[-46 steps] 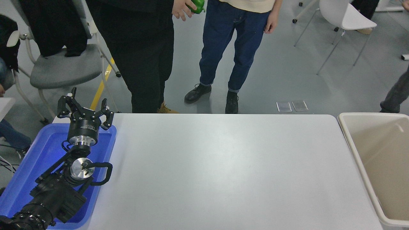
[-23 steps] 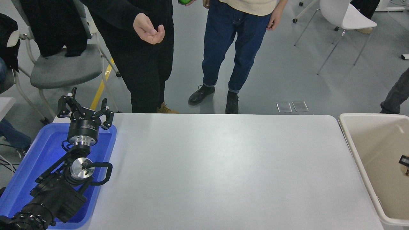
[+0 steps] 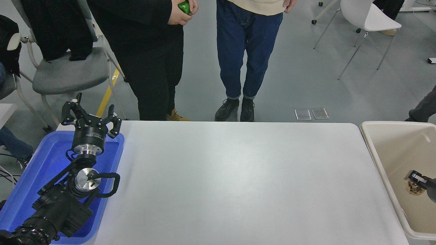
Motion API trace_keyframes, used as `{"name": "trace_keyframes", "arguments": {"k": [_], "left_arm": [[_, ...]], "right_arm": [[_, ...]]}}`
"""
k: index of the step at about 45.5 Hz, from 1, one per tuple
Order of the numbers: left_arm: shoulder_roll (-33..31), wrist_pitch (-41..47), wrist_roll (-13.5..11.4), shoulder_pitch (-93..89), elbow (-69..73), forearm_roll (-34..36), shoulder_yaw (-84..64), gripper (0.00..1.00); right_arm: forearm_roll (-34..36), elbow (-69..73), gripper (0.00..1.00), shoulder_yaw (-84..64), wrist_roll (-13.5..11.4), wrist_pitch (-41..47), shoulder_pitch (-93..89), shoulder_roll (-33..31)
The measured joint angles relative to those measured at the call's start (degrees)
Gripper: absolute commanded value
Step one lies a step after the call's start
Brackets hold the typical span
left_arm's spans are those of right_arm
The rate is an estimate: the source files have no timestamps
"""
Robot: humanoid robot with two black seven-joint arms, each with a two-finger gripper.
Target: Pick up paper ball place in dustbin
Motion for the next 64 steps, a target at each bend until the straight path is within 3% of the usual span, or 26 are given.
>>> {"name": "trace_keyframes", "arguments": {"k": [11, 26, 45, 64], "left_arm": [[0.0, 0.0, 0.0, 0.0, 0.0, 0.0, 0.0, 0.99], [0.01, 0.0, 0.0, 0.0, 0.0, -0.01, 0.0, 0.99], [0.0, 0.0, 0.01, 0.01, 0.0, -0.01, 0.08, 0.99], [-0.02, 0.0, 0.01, 0.01, 0.0, -0.01, 0.09, 0.99]], "right_arm": [[4.01, 6.73, 1.0, 8.52, 0.02, 0.14, 2.28, -2.42], [9.65, 19.93, 1.0, 33.86, 0.08, 0.22, 1.02, -4.73], [31.25, 26.7, 1.0, 52.32, 0.18, 1.15, -0.49, 8.61], [36.96, 22.24, 1.0, 58.03, 2.67, 5.46, -1.9, 17.92]]}}
